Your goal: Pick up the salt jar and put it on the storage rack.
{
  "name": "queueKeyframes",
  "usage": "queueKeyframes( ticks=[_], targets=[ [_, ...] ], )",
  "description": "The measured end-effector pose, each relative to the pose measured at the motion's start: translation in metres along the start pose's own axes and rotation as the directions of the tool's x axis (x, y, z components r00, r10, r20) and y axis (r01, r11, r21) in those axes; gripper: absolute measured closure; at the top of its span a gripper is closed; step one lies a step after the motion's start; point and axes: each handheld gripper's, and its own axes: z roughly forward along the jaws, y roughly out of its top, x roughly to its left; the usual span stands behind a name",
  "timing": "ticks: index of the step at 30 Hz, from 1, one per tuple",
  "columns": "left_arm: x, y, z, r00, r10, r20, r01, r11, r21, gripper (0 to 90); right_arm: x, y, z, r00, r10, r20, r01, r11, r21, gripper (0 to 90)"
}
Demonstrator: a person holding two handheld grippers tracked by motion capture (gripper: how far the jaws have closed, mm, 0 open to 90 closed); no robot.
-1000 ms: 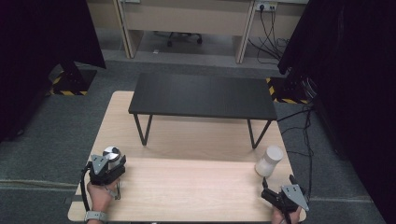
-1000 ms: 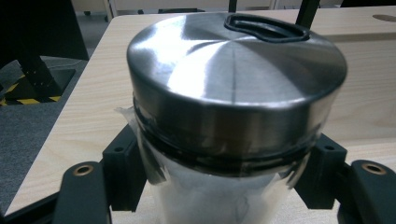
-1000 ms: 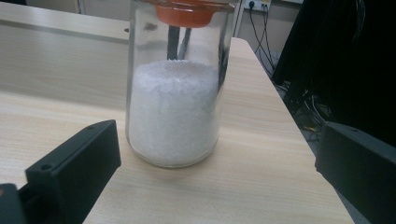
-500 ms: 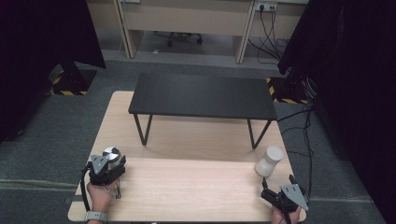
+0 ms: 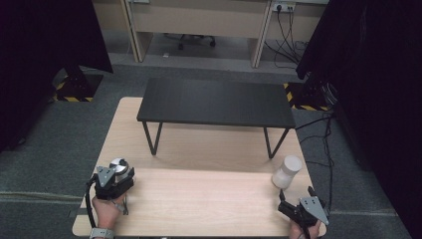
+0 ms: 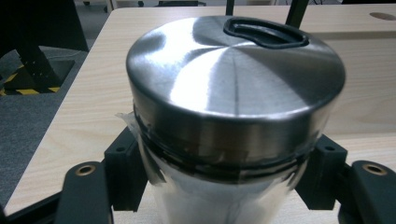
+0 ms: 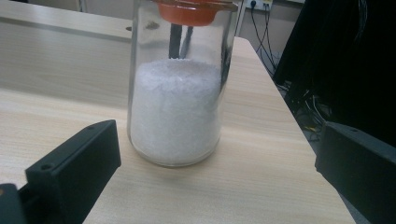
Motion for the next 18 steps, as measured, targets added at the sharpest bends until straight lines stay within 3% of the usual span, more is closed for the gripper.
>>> queueKeyframes(
  ticks=[9, 18],
  targets=[
    [-0.005, 0.011, -0.007, 0.9998, 0.02, 0.003, -0.02, 0.9998, 0.001, 30.8, -0.001, -0.001, -0.001, 1.0, 0.005, -0.003, -0.005, 1.0, -0.007, 0.3],
    [-0.007, 0.029, -0.017, 0.9997, 0.015, 0.019, -0.014, 0.9998, -0.015, 30.8, -0.002, -0.002, -0.001, 0.9999, 0.014, -0.005, -0.014, 1.0, -0.014, 0.2]
  ],
)
